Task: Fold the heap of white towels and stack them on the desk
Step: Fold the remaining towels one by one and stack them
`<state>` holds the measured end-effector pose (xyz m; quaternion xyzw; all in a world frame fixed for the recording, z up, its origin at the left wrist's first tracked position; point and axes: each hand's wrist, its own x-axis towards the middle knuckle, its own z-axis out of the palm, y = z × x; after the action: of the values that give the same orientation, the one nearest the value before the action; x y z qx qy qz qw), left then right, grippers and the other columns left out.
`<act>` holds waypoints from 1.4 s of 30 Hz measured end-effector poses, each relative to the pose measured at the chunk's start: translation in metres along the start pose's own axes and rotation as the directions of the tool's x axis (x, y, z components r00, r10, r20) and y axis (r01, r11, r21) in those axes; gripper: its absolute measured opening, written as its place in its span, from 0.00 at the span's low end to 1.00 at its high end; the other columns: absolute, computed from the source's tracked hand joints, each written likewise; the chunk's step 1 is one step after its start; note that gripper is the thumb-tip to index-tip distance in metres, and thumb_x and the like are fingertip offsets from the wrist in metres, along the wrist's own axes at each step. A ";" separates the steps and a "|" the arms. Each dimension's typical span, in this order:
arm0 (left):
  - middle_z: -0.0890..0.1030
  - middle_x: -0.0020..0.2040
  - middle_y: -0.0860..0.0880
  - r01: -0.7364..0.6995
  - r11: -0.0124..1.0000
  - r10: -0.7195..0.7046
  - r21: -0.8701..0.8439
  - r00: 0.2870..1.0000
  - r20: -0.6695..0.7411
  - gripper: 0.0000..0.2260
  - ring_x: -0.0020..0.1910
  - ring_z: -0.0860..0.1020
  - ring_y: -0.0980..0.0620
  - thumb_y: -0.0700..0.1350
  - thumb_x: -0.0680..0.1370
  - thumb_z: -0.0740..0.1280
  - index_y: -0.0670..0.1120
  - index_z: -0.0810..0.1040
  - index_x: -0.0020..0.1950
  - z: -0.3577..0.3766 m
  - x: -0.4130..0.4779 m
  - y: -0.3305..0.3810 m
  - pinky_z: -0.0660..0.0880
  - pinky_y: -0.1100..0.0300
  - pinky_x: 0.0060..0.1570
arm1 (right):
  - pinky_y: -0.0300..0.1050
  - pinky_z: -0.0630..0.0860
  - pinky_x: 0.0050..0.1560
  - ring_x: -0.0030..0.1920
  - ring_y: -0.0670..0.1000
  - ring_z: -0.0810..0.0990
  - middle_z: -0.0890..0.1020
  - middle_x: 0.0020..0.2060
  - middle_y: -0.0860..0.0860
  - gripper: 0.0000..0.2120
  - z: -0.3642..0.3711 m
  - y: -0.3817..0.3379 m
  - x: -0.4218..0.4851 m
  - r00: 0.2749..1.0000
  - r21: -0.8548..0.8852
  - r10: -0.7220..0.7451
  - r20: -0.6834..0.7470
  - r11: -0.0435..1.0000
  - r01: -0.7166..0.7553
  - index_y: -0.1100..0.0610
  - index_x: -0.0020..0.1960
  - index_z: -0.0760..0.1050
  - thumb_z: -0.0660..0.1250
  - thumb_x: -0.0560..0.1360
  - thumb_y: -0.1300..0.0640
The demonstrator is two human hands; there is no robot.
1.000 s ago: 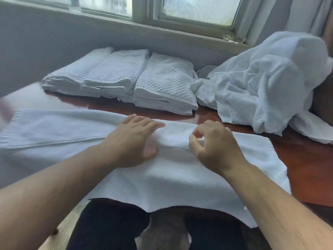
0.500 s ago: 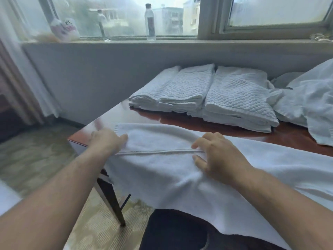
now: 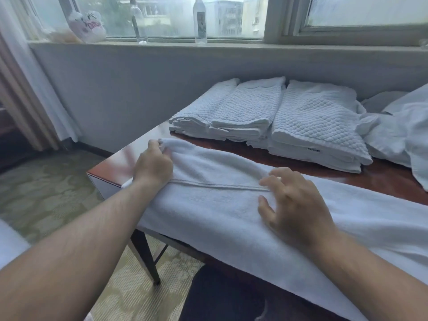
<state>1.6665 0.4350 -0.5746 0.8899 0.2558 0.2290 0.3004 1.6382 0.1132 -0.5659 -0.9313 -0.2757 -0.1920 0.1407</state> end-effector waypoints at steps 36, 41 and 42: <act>0.65 0.79 0.48 -0.291 0.917 0.188 0.272 0.918 0.348 0.29 0.77 0.61 0.46 0.65 0.78 0.52 0.56 0.67 0.77 0.007 -0.029 0.016 0.57 0.47 0.76 | 0.49 0.42 0.79 0.81 0.45 0.40 0.43 0.81 0.40 0.45 -0.006 0.021 0.003 0.861 0.014 -0.079 0.502 0.996 0.083 0.38 0.81 0.43 0.35 0.67 0.22; 0.49 0.83 0.50 -0.402 0.829 0.200 0.390 0.863 0.464 0.31 0.81 0.48 0.49 0.69 0.81 0.45 0.59 0.53 0.81 0.007 -0.024 0.010 0.46 0.45 0.78 | 0.50 0.35 0.79 0.78 0.43 0.31 0.34 0.79 0.39 0.44 0.003 0.022 0.009 0.834 0.005 -0.075 0.547 0.996 0.086 0.36 0.79 0.34 0.31 0.66 0.20; 0.48 0.83 0.50 -0.409 0.822 0.199 0.396 0.858 0.473 0.31 0.81 0.47 0.49 0.69 0.80 0.44 0.59 0.52 0.82 0.008 -0.021 0.009 0.45 0.45 0.78 | 0.50 0.36 0.79 0.78 0.42 0.32 0.35 0.79 0.39 0.44 0.003 0.024 0.009 0.842 0.011 -0.058 0.536 0.998 0.061 0.36 0.79 0.34 0.32 0.67 0.21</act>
<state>1.6574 0.4129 -0.5797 0.9934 0.0870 0.0113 0.0743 1.6591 0.0994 -0.5684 -0.9393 -0.3320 0.0706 0.0493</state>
